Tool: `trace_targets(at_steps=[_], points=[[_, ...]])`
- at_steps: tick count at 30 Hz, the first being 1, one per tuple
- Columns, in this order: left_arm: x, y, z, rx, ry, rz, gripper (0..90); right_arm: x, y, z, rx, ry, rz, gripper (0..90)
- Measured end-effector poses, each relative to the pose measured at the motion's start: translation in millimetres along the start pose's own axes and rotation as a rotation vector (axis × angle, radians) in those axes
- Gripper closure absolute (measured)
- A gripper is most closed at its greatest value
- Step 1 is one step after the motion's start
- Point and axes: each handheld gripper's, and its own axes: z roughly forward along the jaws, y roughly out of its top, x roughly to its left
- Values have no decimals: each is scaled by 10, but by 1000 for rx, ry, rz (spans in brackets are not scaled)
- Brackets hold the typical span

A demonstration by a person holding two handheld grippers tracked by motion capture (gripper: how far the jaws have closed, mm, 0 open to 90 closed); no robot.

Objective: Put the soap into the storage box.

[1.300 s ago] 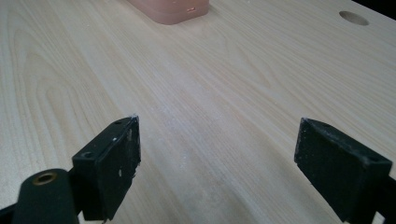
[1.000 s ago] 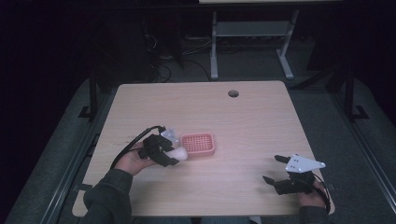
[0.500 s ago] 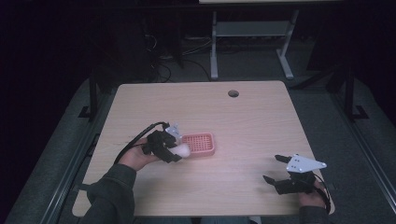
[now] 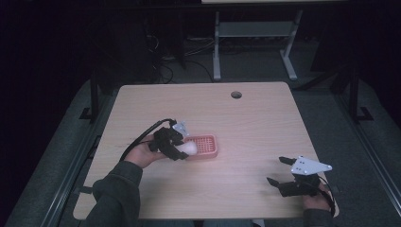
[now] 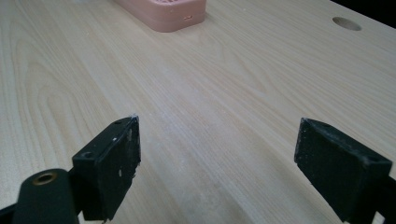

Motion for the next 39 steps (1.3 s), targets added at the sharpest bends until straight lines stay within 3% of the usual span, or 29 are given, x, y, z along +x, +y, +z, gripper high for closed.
trace_targets(at_steps=[39], points=[[195,414,228,7,-14,27,492,-2,-14,-17,-6,5,22,137]])
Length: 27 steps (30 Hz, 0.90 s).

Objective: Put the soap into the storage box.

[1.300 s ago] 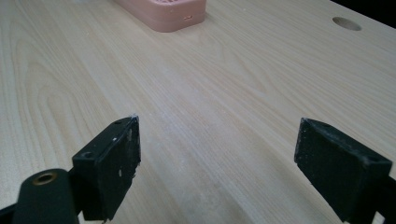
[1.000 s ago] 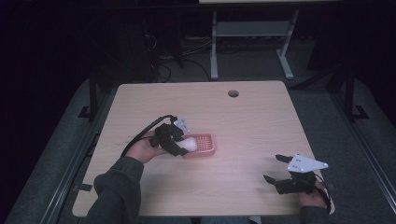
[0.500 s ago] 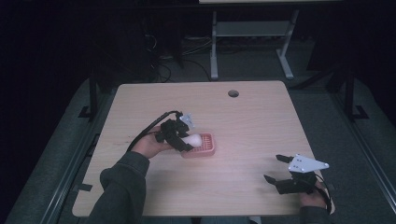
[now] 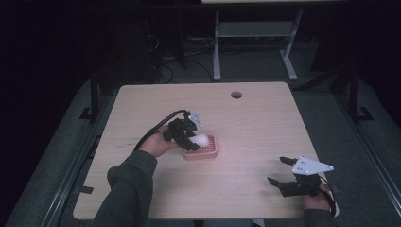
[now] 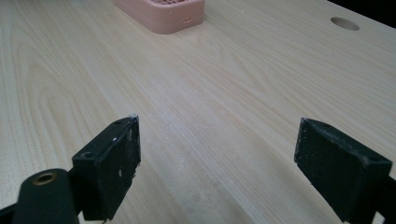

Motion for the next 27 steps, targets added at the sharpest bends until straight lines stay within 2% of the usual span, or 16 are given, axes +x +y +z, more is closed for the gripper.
trace_targets(at_steps=[14,27], points=[[109,10,204,16,-22,-11,492,-8,-5,-4,-6,1,2,138],[145,9,303,30,-35,-19,492,-12,-11,-6,-3,0,3,137]])
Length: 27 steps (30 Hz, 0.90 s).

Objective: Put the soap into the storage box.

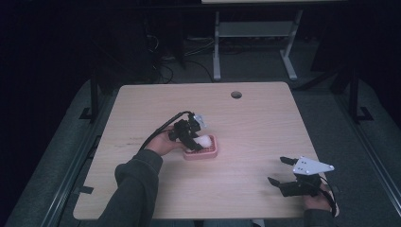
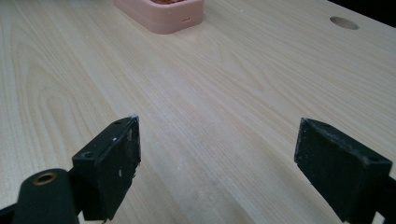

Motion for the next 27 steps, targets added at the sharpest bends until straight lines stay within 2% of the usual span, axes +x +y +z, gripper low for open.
trace_targets(at_steps=[8,27], points=[[13,22,37,4,0,12,492,-1,-1,-1,-1,2,0,137],[34,15,102,24,2,9,491,-4,-2,-7,-5,1,0,137]])
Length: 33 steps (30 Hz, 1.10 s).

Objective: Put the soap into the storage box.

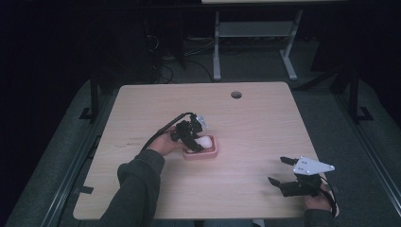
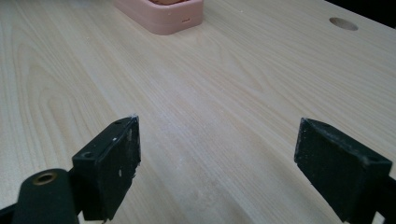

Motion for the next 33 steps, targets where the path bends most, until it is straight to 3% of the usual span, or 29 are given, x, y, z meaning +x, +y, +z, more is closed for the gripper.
trace_targets(at_steps=[33], points=[[-11,5,16,9,30,10,479,6,-2,0,6,2,0,137]])
